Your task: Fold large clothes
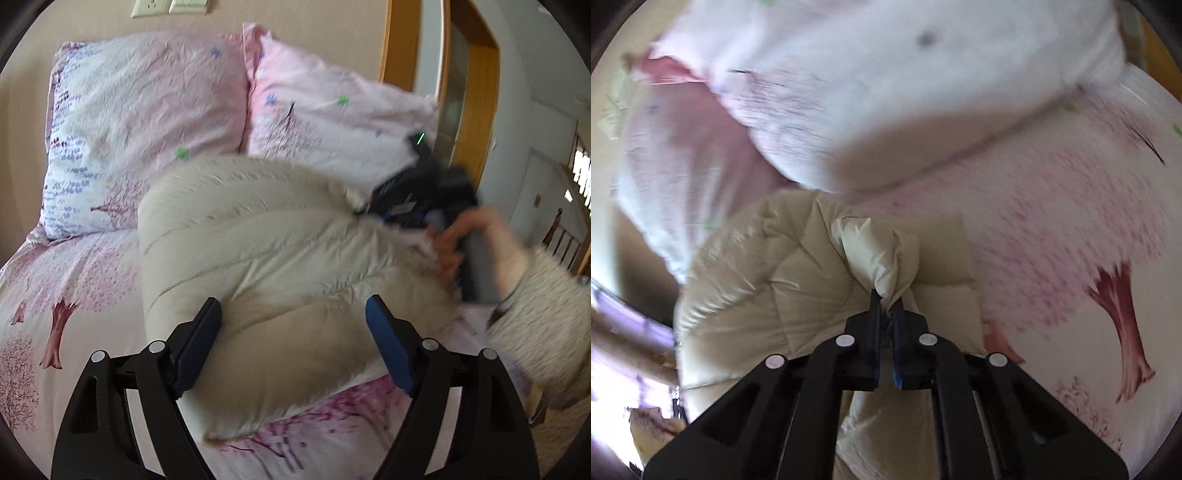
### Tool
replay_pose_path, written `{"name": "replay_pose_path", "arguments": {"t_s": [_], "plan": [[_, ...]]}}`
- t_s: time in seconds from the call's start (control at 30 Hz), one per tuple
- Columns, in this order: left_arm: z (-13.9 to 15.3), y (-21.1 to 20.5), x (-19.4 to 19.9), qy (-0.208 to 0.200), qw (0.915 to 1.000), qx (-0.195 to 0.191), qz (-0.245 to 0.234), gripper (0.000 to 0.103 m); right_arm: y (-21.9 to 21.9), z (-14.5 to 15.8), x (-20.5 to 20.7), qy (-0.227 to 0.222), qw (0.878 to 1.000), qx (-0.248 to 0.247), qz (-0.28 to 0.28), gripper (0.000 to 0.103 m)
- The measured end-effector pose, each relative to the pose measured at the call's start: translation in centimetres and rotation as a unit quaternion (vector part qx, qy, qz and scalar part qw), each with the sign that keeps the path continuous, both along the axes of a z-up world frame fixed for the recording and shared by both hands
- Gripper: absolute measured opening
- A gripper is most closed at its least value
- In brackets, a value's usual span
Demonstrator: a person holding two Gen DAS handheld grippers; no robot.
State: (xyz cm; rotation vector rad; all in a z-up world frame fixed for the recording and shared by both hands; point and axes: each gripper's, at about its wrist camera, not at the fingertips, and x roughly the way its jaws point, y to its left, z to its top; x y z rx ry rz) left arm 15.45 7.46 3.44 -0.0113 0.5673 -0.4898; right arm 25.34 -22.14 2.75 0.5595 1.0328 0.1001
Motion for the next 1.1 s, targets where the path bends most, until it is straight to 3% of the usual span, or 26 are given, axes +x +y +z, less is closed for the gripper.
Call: {"name": "replay_pose_path", "arguments": {"t_s": [0.1,0.17,0.2,0.33,0.47,0.57,0.73,0.9,1.0,1.07,1.1], "plan": [[0.9,0.1,-0.6,-0.001,0.9997,-0.023,0.002,0.088,0.3,0.1,-0.2,0.002,1.0,-0.011,0.018,0.015],[1.2,0.5,-0.9,0.003,0.9995,-0.03,0.012,0.088,0.1,1.7,-1.8,-0.021,1.0,-0.013,0.019,0.033],[1.3,0.6,-1.1,0.004,0.9993,-0.033,0.017,0.09,0.0,2.5,-2.8,-0.04,0.999,-0.016,0.021,0.036],[1.8,1.2,-2.1,0.0,0.9982,-0.022,0.056,0.102,1.3,5.4,-9.1,-0.124,0.989,-0.039,0.071,0.036],[2.0,1.5,-3.2,-0.005,0.9958,0.002,0.091,0.102,3.4,5.0,-14.8,-0.149,0.979,-0.059,0.129,0.033],[1.8,1.6,-3.8,0.006,0.9935,0.02,0.112,0.102,5.0,4.1,-16.6,-0.142,0.975,-0.093,0.146,0.033],[0.5,1.5,-4.4,0.034,0.9862,0.065,0.148,0.102,5.5,1.3,-16.4,-0.095,0.98,-0.108,0.136,0.033],[-0.4,1.9,-4.9,0.061,0.9816,0.076,0.164,0.102,5.3,-0.6,-15.4,-0.063,0.985,-0.095,0.13,0.035],[-1.0,2.3,-5.1,0.082,0.978,0.08,0.175,0.102,5.0,0.6,-16.3,-0.074,0.985,-0.101,0.115,0.053],[-1.3,2.5,-5.4,0.088,0.9766,0.079,0.179,0.102,5.1,1.6,-17.5,-0.096,0.983,-0.116,0.105,0.081],[-1.5,2.7,-5.6,0.095,0.9756,0.079,0.182,0.102,5.3,2.3,-18.3,-0.112,0.98,-0.133,0.102,0.085]]}}
